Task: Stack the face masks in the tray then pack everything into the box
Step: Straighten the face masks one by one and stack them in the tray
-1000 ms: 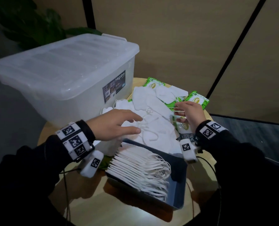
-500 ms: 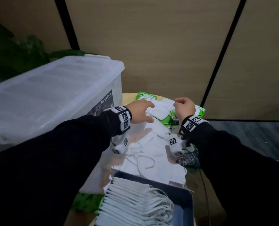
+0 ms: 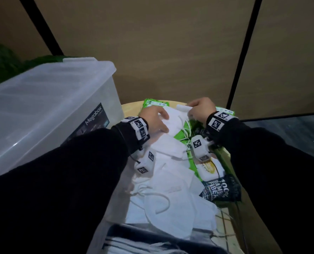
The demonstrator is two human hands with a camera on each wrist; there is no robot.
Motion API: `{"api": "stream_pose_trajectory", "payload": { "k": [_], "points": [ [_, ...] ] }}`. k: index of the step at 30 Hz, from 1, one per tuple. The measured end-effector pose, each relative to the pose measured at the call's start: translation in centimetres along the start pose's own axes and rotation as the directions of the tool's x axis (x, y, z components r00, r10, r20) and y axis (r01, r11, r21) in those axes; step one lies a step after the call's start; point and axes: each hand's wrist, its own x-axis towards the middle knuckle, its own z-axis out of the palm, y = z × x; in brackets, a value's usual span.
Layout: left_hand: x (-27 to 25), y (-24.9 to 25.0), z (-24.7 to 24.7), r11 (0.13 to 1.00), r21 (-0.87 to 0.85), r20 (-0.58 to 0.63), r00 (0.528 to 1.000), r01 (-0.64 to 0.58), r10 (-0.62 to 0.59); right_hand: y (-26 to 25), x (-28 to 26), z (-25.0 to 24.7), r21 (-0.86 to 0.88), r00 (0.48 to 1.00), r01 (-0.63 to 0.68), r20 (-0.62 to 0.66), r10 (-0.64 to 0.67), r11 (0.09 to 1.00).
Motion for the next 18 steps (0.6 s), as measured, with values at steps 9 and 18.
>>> {"api": "stream_pose_trajectory", "payload": {
  "k": [9,18],
  "points": [
    [-7.9,-2.5,-7.2,0.725,-0.689,-0.301,0.912,-0.006,-0.279,-3.8,-4.9,-1.7,0.033,0.968,0.117,0.221,-0.121,0.993],
    [-22.4,-3.5,-8.8,0.556,-0.825,-0.324,0.891,-0.102,-0.317,-5.4,-16.3,-0.9,-0.388,0.794,0.503,0.561,-0.235,0.772]
  ]
}}
